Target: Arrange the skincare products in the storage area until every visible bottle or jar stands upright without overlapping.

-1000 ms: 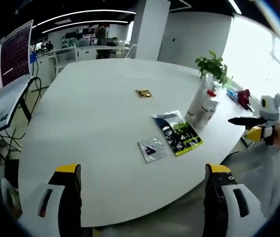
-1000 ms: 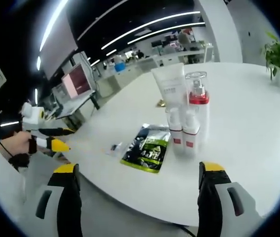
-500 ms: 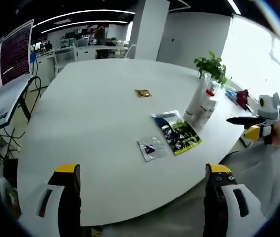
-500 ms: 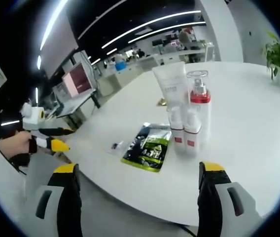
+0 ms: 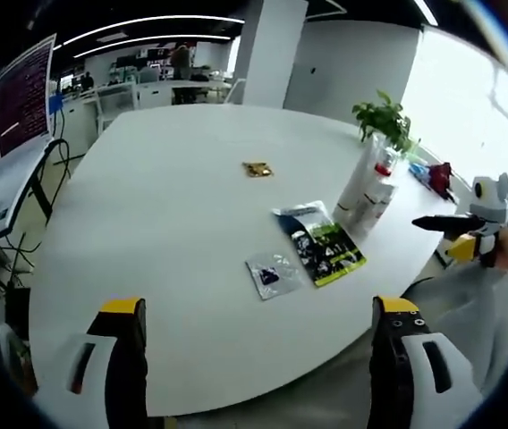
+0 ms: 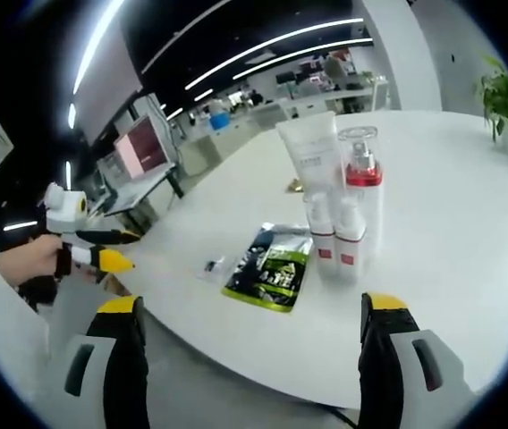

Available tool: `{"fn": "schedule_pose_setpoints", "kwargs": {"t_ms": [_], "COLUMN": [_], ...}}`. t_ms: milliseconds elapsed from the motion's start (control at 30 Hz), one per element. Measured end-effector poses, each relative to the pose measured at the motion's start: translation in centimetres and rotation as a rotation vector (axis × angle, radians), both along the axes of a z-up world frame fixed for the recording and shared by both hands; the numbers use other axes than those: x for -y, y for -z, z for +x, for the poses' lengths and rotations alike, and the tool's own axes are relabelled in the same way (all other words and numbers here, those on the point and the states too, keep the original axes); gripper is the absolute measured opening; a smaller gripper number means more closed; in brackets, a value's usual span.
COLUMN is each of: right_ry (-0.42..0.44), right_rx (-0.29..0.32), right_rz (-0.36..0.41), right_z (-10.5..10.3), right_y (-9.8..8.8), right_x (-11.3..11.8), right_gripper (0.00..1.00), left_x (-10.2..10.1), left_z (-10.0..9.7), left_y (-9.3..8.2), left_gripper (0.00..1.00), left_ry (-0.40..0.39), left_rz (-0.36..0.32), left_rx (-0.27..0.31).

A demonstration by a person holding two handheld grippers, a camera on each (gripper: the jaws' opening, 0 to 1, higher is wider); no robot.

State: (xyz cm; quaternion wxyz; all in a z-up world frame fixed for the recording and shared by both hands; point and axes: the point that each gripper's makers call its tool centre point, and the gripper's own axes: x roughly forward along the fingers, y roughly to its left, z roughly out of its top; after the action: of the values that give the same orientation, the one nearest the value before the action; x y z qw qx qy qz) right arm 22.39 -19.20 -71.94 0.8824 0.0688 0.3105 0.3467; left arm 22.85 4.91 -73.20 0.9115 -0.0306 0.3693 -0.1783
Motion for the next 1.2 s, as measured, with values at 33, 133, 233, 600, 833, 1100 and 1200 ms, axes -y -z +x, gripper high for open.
{"fn": "schedule_pose_setpoints", "kwargs": {"t_ms": [33,133,233,600,833,1100,1200], "right_ry": [0.001,0.008,0.013,0.022,0.045,0.051,0.07], "right_rx": [0.001,0.005,0.004,-0.008,-0.01,-0.011,-0.016], "right_rz": [0.003,0.007,0.012,0.016,0.028,0.038,0.051], "right_z": [0.0,0.2,0.4,0.5,0.8,0.8,0.8], "right_y": [0.0,0.0,0.0,0.4,0.5,0.2,0.1], "right_x": [0.0,0.3,0.4,0.4,0.7,0.6,0.9], "right_gripper": [1.0,0.99,0.99,0.99,0.99,0.99,0.99], "left_x": [0.2,0.5,1.0,2.4,3.4,4.1,4.7], "left_z": [0.3,1.2,1.9,6.3,8.4,10.4,11.0], "left_y": [0.0,0.2,0.1,0.7,1.2,2.2,2.5], "left_gripper": [0.99,0.99,0.99,0.96,0.98,0.97,0.96], "left_ry": [0.003,0.018,0.031,0.075,0.084,0.084,0.087], "left_rz": [0.004,0.016,0.033,0.062,0.084,0.128,0.133], "left_rx": [-0.003,-0.013,-0.019,-0.06,-0.092,-0.142,-0.16]}}
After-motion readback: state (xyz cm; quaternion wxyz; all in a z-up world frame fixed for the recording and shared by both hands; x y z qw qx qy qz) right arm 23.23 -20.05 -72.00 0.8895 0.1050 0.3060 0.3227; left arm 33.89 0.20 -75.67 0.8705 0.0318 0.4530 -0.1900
